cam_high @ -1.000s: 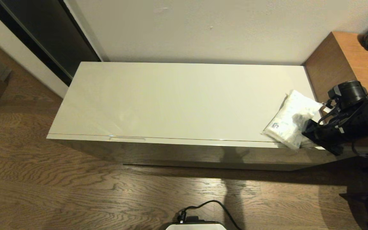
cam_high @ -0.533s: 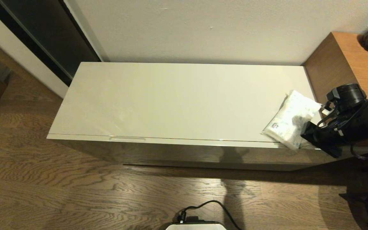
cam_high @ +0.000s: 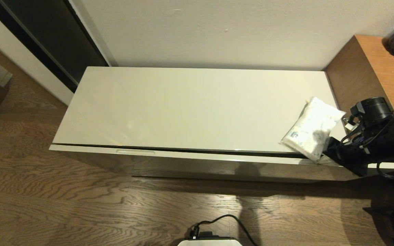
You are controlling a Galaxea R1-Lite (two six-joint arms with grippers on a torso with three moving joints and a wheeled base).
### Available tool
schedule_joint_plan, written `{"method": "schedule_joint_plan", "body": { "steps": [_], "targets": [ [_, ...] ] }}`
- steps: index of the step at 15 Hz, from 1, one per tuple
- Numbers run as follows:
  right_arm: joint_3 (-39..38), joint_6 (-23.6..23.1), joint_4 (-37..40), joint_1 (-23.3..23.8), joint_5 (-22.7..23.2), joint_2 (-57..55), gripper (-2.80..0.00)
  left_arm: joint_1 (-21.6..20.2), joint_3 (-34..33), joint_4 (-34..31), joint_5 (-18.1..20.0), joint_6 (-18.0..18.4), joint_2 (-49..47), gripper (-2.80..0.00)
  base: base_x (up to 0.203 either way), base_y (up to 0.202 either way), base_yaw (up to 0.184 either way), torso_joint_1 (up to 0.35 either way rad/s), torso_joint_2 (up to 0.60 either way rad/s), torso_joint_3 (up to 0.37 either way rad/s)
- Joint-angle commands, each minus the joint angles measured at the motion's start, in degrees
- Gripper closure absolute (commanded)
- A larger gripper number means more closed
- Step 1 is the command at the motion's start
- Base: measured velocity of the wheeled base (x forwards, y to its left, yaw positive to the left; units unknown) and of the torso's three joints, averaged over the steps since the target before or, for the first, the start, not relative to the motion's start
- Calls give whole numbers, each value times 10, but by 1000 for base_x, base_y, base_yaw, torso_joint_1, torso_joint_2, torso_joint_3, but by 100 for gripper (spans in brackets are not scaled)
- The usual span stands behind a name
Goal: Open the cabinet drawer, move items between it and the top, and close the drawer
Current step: Open the drawer
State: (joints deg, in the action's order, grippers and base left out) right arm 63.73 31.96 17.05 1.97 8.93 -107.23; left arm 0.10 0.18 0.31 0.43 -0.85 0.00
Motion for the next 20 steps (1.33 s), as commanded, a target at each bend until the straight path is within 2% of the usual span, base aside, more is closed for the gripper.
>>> {"method": "schedule_joint_plan", "body": {
  "steps": [1,5,12,14,16,19,20],
  "targets": [
    [-28,1,8,-1,0,-1,0,0,0,0,0,0,-1,0,0,0,0,0,0,0],
    [-107,-31,-11,-1,2,35,0,0,0,0,0,0,-1,0,0,0,0,0,0,0],
    [-216,-108,-11,1,7,206,0,0,0,0,0,0,-1,0,0,0,0,0,0,0],
    [-203,-121,26,2,11,252,0,0,0,0,0,0,-1,0,0,0,0,0,0,0],
    [-173,-131,77,1,42,272,0,0,0,0,0,0,-1,0,0,0,0,0,0,0],
    [-153,-129,80,1,46,270,0,0,0,0,0,1,-1,0,0,0,0,0,0,0],
    [-122,-126,83,2,46,258,0,0,0,0,0,0,-1,0,0,0,0,0,0,0]
  ]
}}
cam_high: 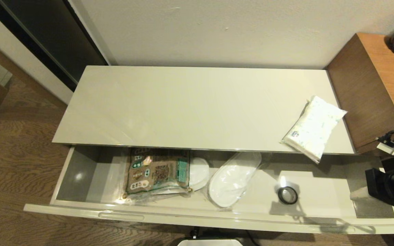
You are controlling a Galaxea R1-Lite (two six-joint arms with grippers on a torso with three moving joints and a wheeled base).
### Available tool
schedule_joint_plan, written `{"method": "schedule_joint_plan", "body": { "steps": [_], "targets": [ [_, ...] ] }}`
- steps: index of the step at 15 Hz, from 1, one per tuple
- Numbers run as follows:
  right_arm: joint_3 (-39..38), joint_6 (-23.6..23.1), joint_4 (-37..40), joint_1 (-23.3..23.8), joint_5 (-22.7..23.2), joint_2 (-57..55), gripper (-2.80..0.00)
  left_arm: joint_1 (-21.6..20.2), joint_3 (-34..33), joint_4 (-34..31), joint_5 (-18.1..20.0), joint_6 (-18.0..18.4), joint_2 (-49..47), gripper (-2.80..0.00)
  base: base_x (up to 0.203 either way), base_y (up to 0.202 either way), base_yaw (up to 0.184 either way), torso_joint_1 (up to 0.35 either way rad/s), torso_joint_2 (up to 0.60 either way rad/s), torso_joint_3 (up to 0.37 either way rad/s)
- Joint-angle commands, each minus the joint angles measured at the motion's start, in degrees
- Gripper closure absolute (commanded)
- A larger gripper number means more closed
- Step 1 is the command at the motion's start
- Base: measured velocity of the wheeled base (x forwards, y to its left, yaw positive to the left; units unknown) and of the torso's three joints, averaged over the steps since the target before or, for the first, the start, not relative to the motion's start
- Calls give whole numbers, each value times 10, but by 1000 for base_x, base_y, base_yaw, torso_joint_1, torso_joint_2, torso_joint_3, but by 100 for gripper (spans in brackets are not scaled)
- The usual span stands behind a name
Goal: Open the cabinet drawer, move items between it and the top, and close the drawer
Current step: Open the drawer, then pick up the tissue on the table
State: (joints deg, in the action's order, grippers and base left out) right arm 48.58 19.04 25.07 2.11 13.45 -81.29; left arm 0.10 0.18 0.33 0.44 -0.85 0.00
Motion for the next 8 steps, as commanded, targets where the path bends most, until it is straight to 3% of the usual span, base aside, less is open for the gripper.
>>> {"method": "schedule_joint_plan", "body": {
  "steps": [1,8],
  "targets": [
    [65,12,9,0,1,-18,0,0,0,0,0,0,-1,0,0,0,0,0,0,0],
    [333,144,87,0,0,-166,0,0,0,0,0,0,-1,0,0,0,0,0,0,0]
  ]
}}
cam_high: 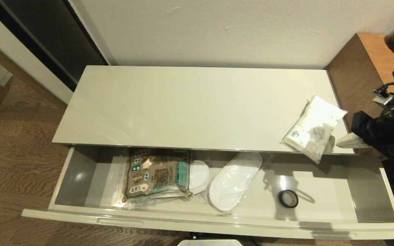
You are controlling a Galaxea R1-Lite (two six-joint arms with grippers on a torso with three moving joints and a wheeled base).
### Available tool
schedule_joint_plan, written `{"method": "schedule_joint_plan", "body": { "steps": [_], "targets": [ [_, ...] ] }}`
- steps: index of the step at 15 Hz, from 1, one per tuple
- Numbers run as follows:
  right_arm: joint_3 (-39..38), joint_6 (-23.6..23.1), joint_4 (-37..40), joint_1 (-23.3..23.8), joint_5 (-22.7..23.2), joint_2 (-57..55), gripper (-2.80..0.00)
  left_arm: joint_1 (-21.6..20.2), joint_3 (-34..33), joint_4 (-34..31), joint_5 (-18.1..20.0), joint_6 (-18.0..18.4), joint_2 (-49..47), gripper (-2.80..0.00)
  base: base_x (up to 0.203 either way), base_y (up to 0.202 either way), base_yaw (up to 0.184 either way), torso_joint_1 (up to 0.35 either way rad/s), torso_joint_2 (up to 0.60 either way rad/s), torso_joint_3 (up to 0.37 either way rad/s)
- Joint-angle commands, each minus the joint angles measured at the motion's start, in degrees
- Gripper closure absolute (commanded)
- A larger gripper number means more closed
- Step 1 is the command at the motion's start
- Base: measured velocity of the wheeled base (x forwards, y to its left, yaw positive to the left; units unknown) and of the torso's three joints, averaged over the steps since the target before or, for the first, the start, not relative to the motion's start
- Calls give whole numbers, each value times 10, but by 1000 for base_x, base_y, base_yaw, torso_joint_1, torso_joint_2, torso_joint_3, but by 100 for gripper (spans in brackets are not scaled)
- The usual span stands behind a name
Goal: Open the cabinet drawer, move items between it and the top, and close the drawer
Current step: Pick up the tissue on the table
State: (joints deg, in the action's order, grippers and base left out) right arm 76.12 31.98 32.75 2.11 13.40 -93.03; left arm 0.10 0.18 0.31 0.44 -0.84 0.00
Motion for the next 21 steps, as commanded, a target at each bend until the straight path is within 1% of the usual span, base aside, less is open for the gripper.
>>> {"method": "schedule_joint_plan", "body": {
  "steps": [1,2,4,7,13,16,18,21],
  "targets": [
    [89,26,22,-1,1,-69,0,0,0,0,0,0,-1,0,0,0,0,0,0,0],
    [110,37,29,-3,1,-83,-280,0,0,0,0,1,-1,0,0,0,0,0,0,0],
    [129,66,32,-16,1,-98,-280,0,0,0,0,0,-1,0,0,0,0,0,0,0],
    [144,72,30,-25,1,-109,-280,0,0,0,0,0,-1,0,0,0,0,0,0,0],
    [148,67,28,-25,-6,-130,-280,0,0,0,0,0,-1,0,0,0,0,0,0,0],
    [147,67,28,-26,-24,-143,-280,0,0,0,0,0,-1,0,0,0,0,0,0,0],
    [145,67,28,-35,-61,-157,-280,0,0,0,0,0,-1,0,0,0,0,0,0,0],
    [141,68,14,-62,-69,-160,-280,0,0,0,0,0,-1,0,0,0,0,0,0,0]
  ]
}}
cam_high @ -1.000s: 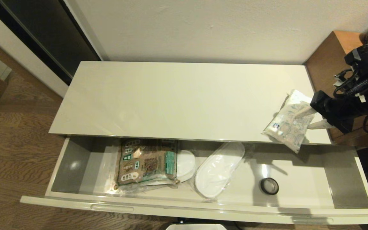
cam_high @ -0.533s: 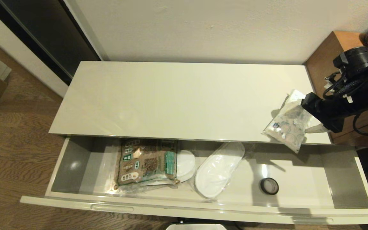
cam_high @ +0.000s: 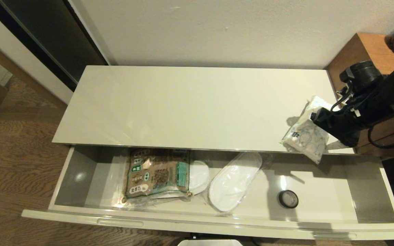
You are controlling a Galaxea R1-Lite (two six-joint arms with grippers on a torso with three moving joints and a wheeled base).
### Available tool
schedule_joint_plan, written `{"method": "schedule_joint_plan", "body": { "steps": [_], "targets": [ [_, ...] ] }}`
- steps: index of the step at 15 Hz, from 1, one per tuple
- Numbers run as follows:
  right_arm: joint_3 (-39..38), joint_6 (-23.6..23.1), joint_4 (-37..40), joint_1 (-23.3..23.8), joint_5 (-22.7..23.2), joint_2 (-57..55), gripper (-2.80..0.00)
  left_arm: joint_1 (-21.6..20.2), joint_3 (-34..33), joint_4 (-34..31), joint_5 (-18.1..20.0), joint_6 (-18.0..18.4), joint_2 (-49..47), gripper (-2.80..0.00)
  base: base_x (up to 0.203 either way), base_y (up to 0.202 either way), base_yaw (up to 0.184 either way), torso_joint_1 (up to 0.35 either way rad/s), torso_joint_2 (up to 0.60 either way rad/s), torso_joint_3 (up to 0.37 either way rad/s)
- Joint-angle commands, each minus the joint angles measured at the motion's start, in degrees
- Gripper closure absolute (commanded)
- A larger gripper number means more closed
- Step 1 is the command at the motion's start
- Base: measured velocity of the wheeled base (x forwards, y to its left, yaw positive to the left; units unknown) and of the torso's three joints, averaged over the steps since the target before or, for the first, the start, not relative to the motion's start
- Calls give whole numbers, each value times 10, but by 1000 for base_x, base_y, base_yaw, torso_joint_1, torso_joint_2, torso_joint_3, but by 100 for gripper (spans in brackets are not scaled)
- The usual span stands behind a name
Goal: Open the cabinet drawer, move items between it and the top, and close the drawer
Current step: Pick up the tissue on the table
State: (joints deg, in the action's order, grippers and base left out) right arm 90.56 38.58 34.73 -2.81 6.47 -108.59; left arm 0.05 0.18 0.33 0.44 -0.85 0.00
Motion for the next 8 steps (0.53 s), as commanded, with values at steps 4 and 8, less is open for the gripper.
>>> {"method": "schedule_joint_plan", "body": {
  "steps": [4,8],
  "targets": [
    [-9,5,-23,-44,-19,-17,-280,0,0,0,0,0,-1,0,0,0,0,0,0,0],
    [-11,5,-23,-44,-21,-22,-280,0,0,0,0,0,-1,0,0,0,0,0,0,0]
  ]
}}
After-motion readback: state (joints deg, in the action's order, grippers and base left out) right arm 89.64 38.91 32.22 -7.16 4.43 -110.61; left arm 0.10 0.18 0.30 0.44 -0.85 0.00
